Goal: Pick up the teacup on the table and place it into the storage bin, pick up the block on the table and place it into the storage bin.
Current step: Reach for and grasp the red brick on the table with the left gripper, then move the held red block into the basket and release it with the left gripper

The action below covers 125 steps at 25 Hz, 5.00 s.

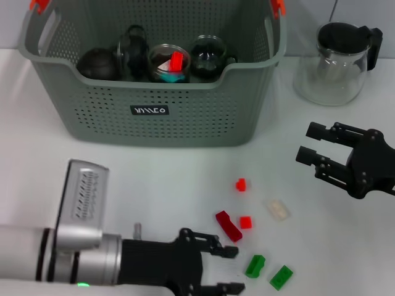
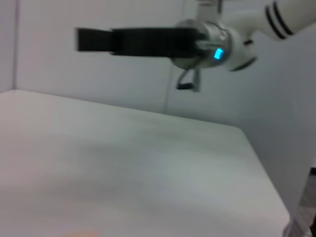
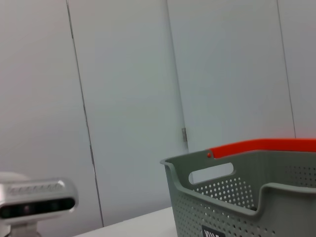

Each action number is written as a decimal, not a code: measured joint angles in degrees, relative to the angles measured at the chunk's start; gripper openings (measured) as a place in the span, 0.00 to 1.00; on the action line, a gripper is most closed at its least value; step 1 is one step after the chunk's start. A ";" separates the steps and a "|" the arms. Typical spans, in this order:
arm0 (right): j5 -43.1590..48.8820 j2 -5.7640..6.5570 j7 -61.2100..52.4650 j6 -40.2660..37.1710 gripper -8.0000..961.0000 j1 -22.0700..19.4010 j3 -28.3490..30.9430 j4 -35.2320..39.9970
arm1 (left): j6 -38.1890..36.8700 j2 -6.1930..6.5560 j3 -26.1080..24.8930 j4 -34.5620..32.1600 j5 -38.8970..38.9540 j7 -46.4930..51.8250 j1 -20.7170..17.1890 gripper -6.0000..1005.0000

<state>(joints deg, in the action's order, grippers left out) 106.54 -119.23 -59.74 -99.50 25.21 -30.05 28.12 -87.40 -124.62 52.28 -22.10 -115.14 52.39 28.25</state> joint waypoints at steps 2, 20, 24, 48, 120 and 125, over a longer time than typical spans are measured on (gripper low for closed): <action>0.10 -0.01 -0.54 0.34 0.57 0.28 -0.11 0.00 | 0.52 -0.15 0.26 2.07 0.44 -2.34 0.77 0.59; 0.34 -0.15 -0.91 0.54 0.57 0.72 0.01 -0.07 | 10.08 0.06 -2.96 7.74 8.65 -6.61 2.86 0.61; 0.32 -0.15 -0.91 0.49 0.57 0.72 0.15 -0.09 | 11.41 0.01 -2.34 8.03 8.43 -9.03 2.55 0.62; 0.07 -0.13 -0.91 0.37 0.57 0.61 0.17 -0.15 | 18.33 -0.18 -2.35 11.91 10.48 -12.19 4.71 0.81; -0.01 0.05 -1.07 0.10 0.57 0.56 0.35 -0.17 | -15.66 4.95 -16.73 -11.07 10.06 15.97 -4.41 0.68; 0.06 -0.12 -1.09 0.10 0.57 0.65 0.31 -0.17 | -20.84 6.05 -22.75 -13.71 10.53 25.62 -0.73 0.69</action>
<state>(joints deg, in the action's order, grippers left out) 106.59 -119.35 -60.82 -99.40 25.86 -29.74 27.95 -108.24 -118.57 29.52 -35.81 -104.61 78.01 27.51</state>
